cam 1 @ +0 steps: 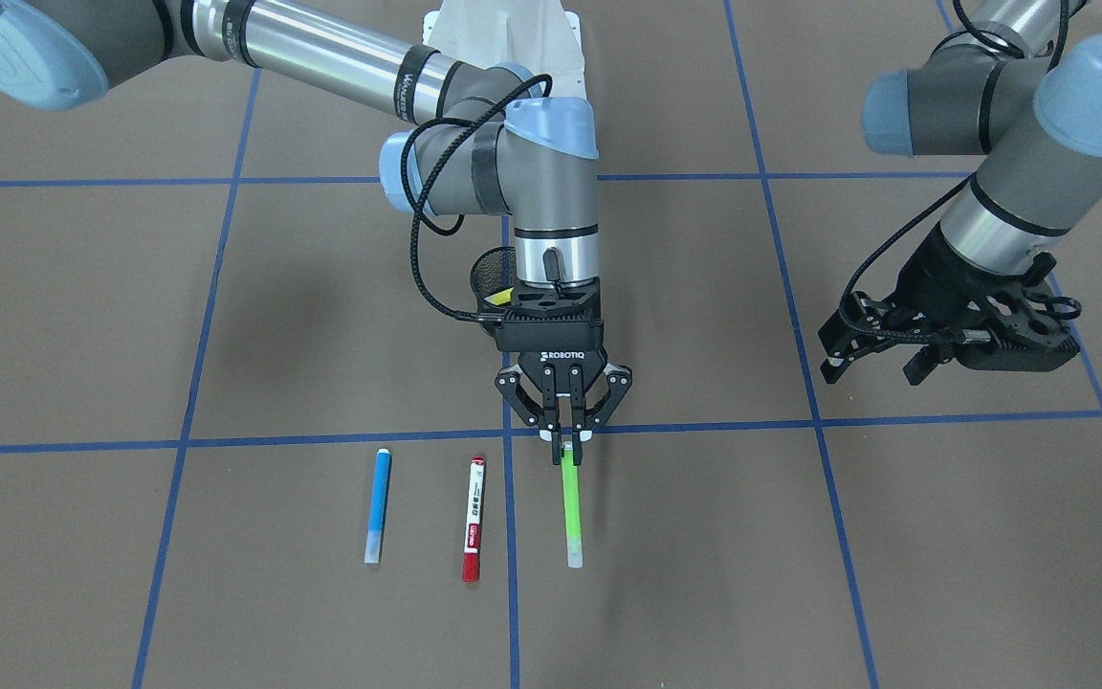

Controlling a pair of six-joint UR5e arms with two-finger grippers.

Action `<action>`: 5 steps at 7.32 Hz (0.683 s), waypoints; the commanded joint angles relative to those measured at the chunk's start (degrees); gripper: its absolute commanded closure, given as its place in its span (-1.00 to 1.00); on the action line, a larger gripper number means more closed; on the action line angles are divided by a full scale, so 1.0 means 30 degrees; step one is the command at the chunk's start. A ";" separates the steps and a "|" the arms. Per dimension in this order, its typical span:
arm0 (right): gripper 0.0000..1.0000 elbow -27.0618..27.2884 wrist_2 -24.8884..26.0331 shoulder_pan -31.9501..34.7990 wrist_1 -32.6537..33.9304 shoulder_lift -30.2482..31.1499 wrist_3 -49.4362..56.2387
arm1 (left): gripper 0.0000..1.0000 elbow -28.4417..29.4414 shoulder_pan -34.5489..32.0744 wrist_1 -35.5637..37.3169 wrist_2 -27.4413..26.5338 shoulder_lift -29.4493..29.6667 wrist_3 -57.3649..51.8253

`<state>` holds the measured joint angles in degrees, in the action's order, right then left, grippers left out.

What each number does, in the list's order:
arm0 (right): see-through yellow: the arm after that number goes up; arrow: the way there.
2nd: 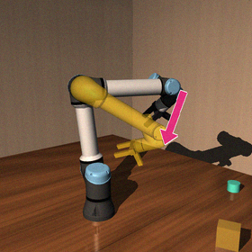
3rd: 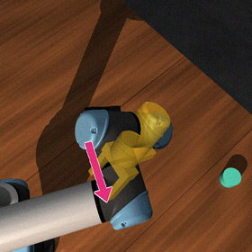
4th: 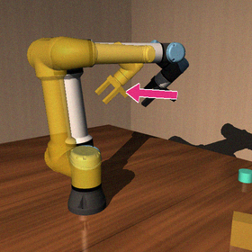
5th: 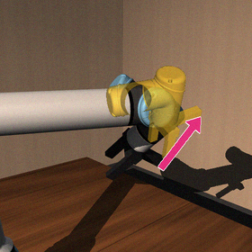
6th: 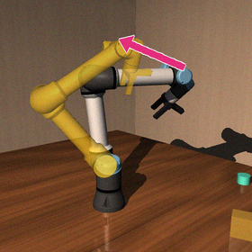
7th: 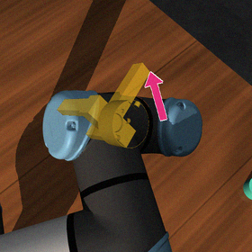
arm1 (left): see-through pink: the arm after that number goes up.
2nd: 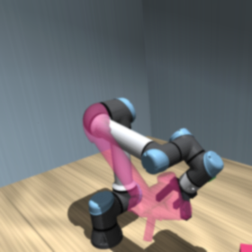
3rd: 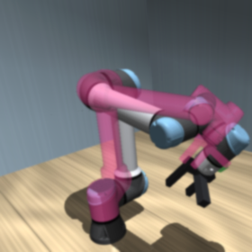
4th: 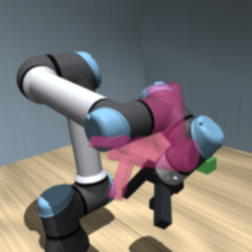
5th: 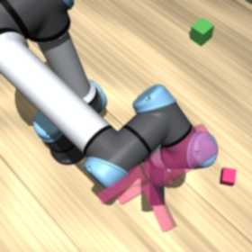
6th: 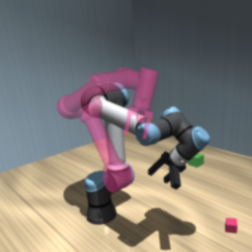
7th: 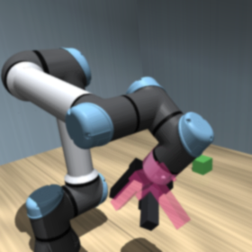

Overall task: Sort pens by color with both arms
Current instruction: 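Set the green highlighter down and open the right gripper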

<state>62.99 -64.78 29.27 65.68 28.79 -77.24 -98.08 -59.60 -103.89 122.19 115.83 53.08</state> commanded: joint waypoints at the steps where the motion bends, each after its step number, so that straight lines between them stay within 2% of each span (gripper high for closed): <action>1: 1.00 -0.1656 0.0821 -0.0411 -0.0156 -0.0399 -0.0063 | -0.96 -0.0001 0.0031 0.0001 -0.0007 0.0032 0.0001; 5: 1.00 -0.1982 0.2285 -0.0969 -0.0301 -0.0047 0.0142 | -0.96 0.0029 0.0032 0.0060 -0.0037 0.0179 0.0030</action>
<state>57.25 -59.29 26.55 65.17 28.51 -77.07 -97.97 -59.51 -103.73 122.11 116.31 53.11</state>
